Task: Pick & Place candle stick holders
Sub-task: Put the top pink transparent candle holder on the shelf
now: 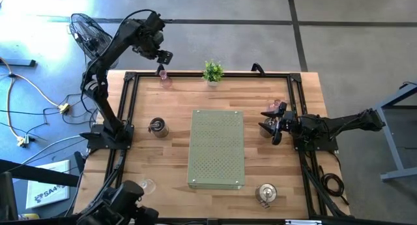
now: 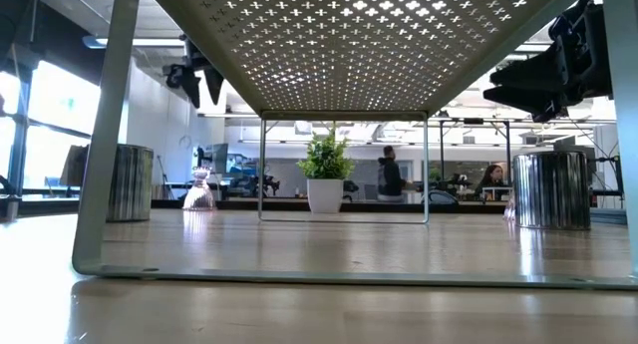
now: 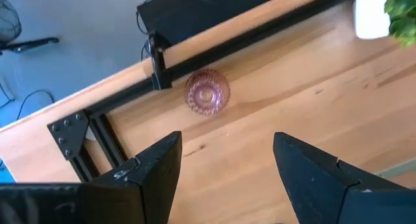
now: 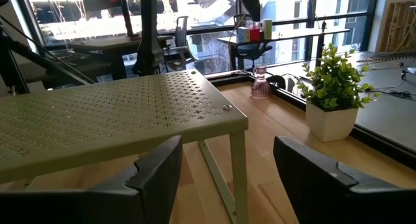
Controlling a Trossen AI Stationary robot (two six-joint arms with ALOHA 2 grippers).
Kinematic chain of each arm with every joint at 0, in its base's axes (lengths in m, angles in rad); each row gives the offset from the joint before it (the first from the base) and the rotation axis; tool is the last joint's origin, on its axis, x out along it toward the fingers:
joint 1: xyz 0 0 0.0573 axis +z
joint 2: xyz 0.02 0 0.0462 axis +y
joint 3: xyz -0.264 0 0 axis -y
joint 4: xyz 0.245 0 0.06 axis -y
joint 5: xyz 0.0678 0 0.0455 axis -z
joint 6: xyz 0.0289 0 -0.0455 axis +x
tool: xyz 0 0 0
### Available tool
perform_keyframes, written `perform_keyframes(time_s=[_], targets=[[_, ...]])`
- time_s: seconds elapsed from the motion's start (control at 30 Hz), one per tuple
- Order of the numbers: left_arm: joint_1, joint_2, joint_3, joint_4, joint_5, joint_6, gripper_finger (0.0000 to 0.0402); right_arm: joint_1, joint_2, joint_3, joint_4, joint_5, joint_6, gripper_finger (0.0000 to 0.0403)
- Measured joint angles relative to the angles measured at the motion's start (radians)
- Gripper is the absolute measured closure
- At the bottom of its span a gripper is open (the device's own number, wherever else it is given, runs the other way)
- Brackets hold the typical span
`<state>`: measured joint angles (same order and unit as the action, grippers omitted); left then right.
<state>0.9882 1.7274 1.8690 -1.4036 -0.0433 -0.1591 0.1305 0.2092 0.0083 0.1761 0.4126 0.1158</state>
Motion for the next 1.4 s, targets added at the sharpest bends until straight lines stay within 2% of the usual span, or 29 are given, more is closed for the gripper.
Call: perform_keyframes(time_s=[0.33,0.83,1.4], targets=[[0.0,0.012,-0.044,0.003,-0.017,-0.003,0.0165,0.0,0.0,0.0,-0.006,0.0,0.0,0.0166],[0.0,0.012,-0.217,0.179,-0.016,0.044,0.0165,0.0,0.0,0.0,-0.017,0.0,0.016,0.0166],[0.0,0.012,-0.327,0.296,-0.017,0.031,0.0165,0.0,0.0,0.0,-0.024,0.0,0.016,0.0166]])
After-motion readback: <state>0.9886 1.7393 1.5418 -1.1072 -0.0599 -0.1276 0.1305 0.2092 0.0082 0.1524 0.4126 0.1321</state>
